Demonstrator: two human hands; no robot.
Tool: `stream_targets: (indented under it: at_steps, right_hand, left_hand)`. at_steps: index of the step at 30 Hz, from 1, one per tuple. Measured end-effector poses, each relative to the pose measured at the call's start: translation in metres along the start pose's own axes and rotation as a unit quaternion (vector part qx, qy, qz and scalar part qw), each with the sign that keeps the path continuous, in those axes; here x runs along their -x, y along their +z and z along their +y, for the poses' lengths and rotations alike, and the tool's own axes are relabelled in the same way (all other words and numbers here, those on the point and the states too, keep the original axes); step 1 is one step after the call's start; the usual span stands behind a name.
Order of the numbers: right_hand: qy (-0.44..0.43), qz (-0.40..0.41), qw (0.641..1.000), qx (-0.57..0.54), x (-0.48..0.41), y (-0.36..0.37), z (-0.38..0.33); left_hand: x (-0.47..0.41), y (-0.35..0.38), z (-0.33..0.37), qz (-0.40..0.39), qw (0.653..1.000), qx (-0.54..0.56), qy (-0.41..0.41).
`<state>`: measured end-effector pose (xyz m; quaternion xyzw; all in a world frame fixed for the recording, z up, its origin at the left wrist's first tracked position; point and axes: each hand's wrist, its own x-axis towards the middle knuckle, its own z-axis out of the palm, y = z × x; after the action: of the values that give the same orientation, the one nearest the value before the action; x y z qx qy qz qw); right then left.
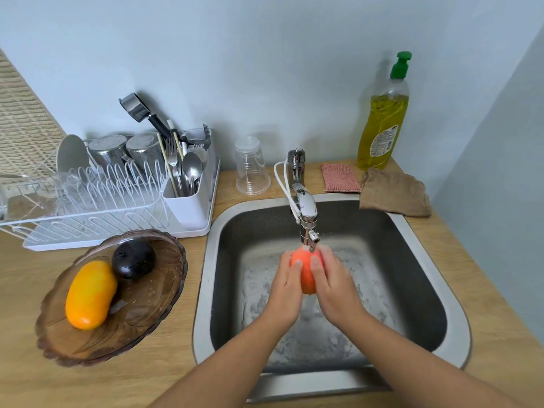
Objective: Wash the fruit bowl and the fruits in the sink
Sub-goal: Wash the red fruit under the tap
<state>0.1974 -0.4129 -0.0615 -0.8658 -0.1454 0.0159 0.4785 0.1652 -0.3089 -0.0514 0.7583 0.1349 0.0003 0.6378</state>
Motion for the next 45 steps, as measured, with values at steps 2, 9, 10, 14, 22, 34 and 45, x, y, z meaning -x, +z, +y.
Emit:
stream_targets:
  at_steps: [2,9,10,14,22,34,45]
  right_hand:
    - [-0.057,0.002,0.996,0.072,0.000,-0.004,0.004]
    - [0.246,-0.013,0.937,-0.246,-0.013,-0.007,-0.003]
    - [0.281,-0.027,0.923,-0.260,-0.012,-0.008,-0.005]
    - [0.200,0.007,0.960,-0.197,-0.008,-0.009,-0.005]
    - [-0.033,-0.037,0.999,0.004,-0.005,-0.014,0.010]
    - [0.134,-0.057,0.977,-0.153,-0.013,-0.015,0.005]
    - [0.392,-0.106,0.865,-0.296,-0.013,-0.012,0.006]
  left_hand:
    - [-0.003,-0.004,0.003,-0.014,0.999,0.001,-0.031]
    - [0.004,-0.005,-0.013,-0.028,0.986,-0.141,0.084]
    - [0.004,-0.006,-0.014,-0.036,0.984,-0.151,0.091]
    - [0.002,-0.007,-0.008,-0.045,0.994,-0.071,0.076]
    - [0.003,0.003,0.000,-0.055,0.988,0.100,-0.106]
    - [-0.003,-0.010,-0.007,-0.075,0.994,0.054,-0.062]
    - [-0.003,-0.013,-0.012,-0.057,0.998,-0.039,0.000]
